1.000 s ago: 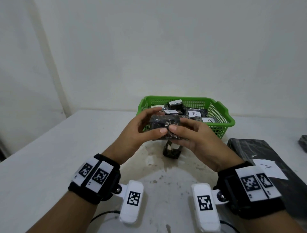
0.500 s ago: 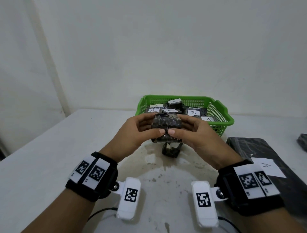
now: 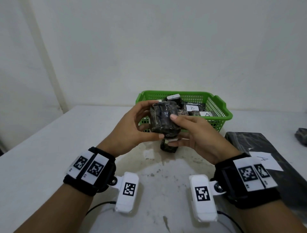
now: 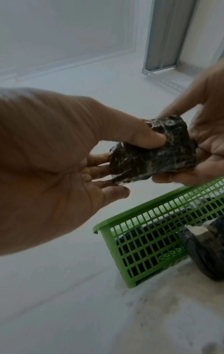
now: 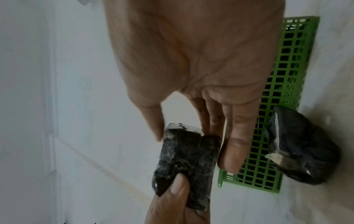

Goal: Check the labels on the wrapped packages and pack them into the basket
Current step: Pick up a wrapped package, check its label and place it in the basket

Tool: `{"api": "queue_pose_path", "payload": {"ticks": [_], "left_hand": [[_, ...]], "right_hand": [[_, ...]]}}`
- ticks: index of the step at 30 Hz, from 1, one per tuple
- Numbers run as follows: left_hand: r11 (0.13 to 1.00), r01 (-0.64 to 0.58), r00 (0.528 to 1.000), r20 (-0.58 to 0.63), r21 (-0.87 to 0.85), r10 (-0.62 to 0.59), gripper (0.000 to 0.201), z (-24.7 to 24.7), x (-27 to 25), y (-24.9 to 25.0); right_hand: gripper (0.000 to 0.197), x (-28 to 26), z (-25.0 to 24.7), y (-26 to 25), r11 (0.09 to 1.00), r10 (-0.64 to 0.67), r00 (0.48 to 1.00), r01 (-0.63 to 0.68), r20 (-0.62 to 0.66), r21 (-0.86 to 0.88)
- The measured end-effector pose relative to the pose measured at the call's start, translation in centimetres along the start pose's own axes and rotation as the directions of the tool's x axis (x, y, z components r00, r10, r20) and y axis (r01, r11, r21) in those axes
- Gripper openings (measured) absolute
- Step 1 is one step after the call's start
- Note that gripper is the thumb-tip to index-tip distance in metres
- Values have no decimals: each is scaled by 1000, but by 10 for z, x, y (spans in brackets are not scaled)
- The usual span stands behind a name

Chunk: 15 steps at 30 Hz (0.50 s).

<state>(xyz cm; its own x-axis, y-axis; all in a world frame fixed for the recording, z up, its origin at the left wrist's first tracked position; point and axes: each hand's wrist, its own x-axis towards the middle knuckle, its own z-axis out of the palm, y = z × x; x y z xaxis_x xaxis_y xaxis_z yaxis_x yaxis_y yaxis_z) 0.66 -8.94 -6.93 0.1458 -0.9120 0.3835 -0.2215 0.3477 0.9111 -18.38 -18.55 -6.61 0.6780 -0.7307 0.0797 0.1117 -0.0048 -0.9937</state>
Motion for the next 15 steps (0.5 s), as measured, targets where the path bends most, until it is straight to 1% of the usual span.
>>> {"api": "queue_pose_path", "payload": {"ticks": [1, 2, 3, 5, 7, 8, 11, 13, 15], "left_hand": [[1000, 7, 1000, 23, -9, -7, 85, 1, -1, 1], [1000, 16, 999, 30, -13, -15, 84, 2, -1, 3], [1000, 24, 1000, 18, -14, -24, 81, 3, -1, 4], [1000, 16, 998, -68, -5, -17, 66, 4, 0, 4], [1000, -18, 988, -156, 17, 20, 52, 3, 2, 3], [999, -39, 984, -175, 32, 44, 49, 2, 3, 1], [994, -96, 983, -151, 51, 103, 50, -1, 2, 0], [991, -121, 985, -114, 53, 126, 52, 0, 2, 0], [989, -131, 988, -68, 75, 136, 58, 1, 1, 0]], "right_hand": [[39, 0, 0, 1, 1000, -19, 1000, 19, -17, -1], [39, 1, -2, 2, 999, -45, 999, 44, -31, -9], [45, 1, -3, 3, 998, -67, 997, 67, -45, -16], [59, 2, -4, 5, 995, -97, 994, 97, -58, -11], [65, 2, -3, 5, 993, -117, 992, 115, -40, -39], [67, 3, -3, 5, 993, -112, 993, 111, -20, -51], [71, 2, 0, 4, 999, -23, 999, 24, 30, -36], [73, 2, 1, 3, 999, 25, 999, -24, 28, -28], [66, 4, 0, 3, 1000, 12, 1000, -12, 8, 14]]}}
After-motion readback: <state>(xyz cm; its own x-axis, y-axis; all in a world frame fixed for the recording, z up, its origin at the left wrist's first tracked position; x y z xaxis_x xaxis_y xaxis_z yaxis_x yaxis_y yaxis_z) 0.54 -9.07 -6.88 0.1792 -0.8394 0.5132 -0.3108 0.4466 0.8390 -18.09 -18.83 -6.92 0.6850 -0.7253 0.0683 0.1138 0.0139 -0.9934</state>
